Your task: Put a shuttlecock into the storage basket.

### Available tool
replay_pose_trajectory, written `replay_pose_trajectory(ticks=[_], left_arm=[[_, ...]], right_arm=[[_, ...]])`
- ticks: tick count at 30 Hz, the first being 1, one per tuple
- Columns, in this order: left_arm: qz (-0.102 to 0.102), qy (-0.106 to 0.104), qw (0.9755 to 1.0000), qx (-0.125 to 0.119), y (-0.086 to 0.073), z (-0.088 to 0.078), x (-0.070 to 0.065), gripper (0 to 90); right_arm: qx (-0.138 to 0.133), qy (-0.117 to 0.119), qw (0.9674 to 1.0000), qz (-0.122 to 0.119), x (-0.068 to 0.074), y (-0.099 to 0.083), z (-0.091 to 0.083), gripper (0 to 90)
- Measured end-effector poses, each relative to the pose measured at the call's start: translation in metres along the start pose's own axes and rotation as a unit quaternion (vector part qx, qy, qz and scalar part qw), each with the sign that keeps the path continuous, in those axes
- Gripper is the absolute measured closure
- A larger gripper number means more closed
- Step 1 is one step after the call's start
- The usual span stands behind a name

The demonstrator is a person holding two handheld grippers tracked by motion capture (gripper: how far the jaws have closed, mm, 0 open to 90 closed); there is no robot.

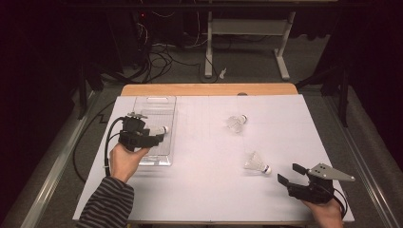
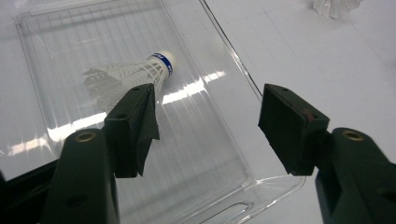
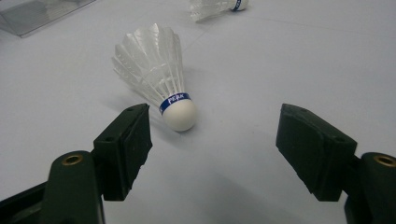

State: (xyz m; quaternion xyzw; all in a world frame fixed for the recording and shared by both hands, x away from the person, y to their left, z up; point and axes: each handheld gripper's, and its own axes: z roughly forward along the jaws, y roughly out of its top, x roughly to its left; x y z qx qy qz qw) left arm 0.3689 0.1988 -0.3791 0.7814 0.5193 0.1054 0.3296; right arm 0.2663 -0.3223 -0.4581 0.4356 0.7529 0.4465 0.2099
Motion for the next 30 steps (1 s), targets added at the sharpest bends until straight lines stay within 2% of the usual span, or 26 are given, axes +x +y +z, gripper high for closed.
replay_pose_trajectory(ticks=[20,30], left_arm=[[0.007,0.001,0.9999,-0.016,-0.014,-0.007,-0.004,37.2],[0.01,-0.001,0.9994,-0.034,-0.022,-0.014,-0.006,36.9]], right_arm=[[0.0,0.0,1.0,0.0,0.0,0.0,0.0,26.9],[0.0,0.0,1.0,0.0,0.0,0.0,0.0,26.9]])
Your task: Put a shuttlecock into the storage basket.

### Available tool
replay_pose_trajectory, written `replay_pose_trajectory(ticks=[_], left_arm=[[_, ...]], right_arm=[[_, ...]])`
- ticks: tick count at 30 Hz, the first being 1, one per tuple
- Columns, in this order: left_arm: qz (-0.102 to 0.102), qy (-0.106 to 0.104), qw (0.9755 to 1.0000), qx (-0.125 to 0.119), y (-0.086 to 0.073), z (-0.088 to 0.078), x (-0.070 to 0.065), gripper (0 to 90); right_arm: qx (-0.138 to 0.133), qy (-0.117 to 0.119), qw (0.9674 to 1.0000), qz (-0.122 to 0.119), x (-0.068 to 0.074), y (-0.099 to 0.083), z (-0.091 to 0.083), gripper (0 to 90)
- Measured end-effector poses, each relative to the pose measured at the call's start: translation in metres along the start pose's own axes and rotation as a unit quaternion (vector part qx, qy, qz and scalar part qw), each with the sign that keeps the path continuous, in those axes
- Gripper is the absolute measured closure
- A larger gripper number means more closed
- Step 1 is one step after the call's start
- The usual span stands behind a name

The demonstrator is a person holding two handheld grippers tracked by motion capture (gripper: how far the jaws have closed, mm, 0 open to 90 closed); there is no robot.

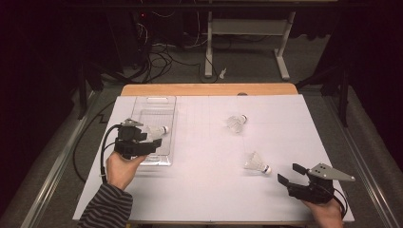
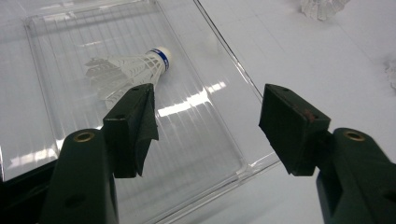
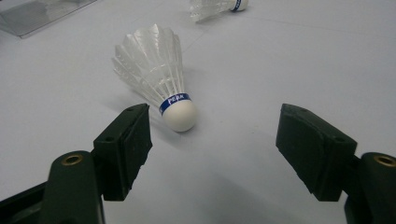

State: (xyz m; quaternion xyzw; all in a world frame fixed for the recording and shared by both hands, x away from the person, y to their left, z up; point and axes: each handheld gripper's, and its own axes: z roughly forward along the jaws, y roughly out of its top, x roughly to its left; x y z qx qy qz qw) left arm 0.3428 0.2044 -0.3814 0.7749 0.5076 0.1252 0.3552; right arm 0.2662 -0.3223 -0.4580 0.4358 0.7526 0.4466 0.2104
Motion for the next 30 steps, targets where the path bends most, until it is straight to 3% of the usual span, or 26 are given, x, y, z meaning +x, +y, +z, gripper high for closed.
replay_pose_trajectory(ticks=[30], left_arm=[[-0.001,-0.002,0.9993,-0.037,-0.023,-0.009,-0.001,36.0]], right_arm=[[-0.001,-0.001,1.0,0.002,0.0,0.0,0.0,26.9]])
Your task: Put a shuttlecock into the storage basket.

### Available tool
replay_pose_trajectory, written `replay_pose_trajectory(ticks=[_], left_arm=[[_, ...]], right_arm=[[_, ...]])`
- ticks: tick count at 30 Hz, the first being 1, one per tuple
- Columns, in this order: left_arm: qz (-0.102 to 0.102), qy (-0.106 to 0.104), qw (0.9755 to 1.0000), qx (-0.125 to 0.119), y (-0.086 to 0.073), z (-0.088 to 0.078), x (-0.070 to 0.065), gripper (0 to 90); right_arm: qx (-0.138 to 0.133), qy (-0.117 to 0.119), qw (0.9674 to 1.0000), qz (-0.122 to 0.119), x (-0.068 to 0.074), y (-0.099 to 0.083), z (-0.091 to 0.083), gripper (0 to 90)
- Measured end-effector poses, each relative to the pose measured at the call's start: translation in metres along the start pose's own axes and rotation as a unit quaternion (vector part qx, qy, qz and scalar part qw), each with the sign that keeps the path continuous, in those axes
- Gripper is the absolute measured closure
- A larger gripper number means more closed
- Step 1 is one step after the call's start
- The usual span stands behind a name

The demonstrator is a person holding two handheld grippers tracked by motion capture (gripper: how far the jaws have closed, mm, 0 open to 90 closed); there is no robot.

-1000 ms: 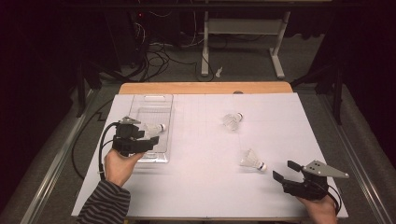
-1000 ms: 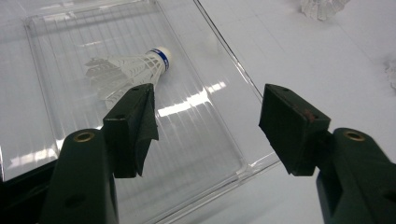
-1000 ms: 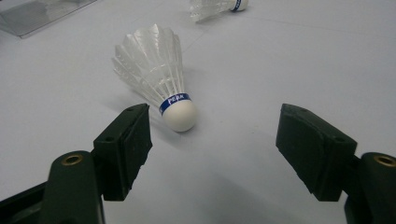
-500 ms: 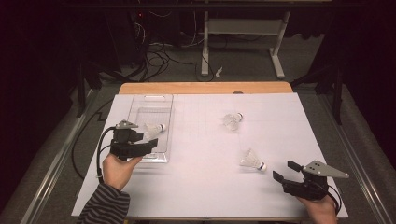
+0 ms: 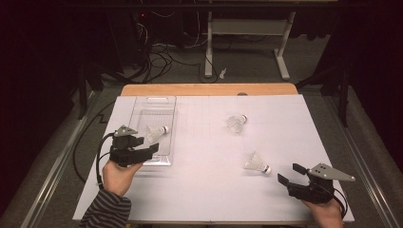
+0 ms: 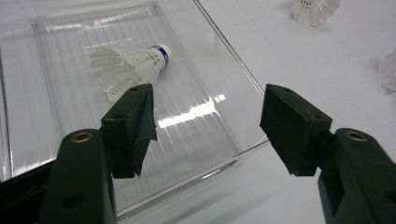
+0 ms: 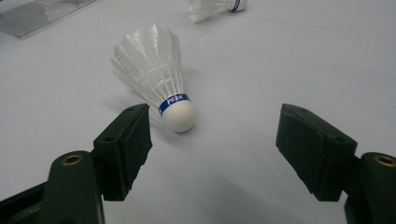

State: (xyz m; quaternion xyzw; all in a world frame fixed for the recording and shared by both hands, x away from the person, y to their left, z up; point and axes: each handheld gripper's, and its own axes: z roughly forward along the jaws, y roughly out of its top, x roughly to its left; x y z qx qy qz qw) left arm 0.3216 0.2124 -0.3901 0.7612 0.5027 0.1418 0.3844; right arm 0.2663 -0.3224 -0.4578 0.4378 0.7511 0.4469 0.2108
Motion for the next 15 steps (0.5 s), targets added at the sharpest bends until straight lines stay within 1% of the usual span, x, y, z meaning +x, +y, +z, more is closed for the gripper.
replay_pose_trajectory(ticks=[9,15], left_arm=[[0.006,-0.001,0.9999,-0.011,-0.006,-0.002,-0.001,35.9],[0.004,-0.001,0.9997,-0.022,-0.012,-0.004,-0.001,35.5]], right_arm=[[-0.001,-0.001,1.0,0.002,-0.001,0.0,0.0,26.9],[-0.002,-0.002,1.0,0.004,-0.001,0.0,0.0,26.8]])
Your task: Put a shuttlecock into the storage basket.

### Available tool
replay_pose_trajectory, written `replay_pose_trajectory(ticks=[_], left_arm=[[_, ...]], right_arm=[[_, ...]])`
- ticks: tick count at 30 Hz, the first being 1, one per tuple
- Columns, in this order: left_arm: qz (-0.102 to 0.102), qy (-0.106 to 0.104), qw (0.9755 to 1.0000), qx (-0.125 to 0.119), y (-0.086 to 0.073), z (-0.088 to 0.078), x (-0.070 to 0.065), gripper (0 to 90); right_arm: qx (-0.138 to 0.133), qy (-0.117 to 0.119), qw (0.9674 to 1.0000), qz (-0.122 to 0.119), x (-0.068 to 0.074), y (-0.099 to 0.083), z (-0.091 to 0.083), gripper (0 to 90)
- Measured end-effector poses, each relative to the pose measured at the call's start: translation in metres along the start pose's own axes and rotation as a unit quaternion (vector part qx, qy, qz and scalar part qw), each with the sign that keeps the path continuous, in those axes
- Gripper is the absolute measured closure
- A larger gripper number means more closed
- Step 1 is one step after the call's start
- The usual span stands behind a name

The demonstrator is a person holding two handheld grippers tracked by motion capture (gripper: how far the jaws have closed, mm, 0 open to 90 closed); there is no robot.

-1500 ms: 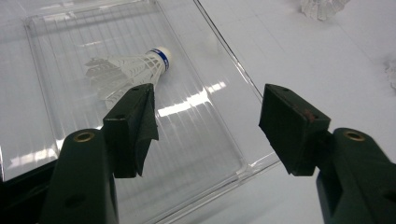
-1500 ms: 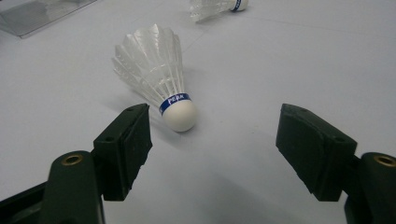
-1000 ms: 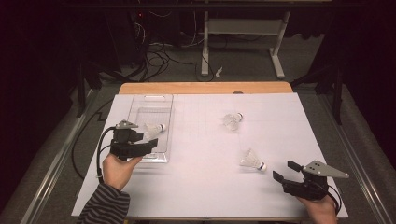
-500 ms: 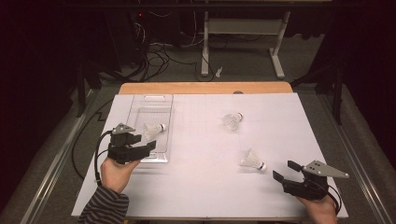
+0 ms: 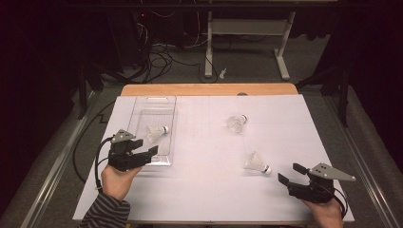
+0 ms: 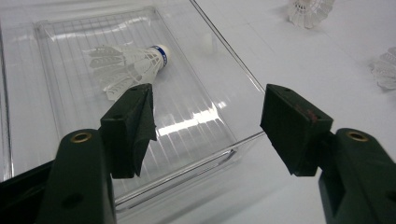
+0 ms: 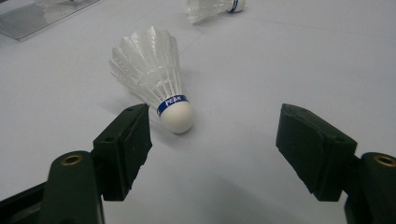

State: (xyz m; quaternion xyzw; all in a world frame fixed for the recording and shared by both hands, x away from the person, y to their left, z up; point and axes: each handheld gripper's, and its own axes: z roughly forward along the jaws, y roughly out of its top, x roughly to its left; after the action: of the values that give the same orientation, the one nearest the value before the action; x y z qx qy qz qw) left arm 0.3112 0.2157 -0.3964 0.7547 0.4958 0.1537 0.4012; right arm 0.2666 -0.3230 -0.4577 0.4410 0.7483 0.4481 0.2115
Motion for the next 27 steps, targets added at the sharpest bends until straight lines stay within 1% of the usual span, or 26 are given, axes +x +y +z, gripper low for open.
replay_pose_trajectory(ticks=[15,25,27], left_arm=[[-0.001,0.0,0.9998,-0.019,-0.014,-0.005,0.001,35.1],[-0.008,-0.006,0.9995,-0.031,-0.024,-0.009,0.004,34.7],[-0.013,-0.006,0.9993,-0.034,-0.026,-0.009,0.005,34.5]], right_arm=[[0.002,0.0,1.0,0.001,0.0,0.0,0.001,26.8],[0.001,-0.001,1.0,0.001,0.0,0.0,0.0,26.8],[0.001,-0.001,1.0,0.001,0.0,0.0,0.0,26.8]])
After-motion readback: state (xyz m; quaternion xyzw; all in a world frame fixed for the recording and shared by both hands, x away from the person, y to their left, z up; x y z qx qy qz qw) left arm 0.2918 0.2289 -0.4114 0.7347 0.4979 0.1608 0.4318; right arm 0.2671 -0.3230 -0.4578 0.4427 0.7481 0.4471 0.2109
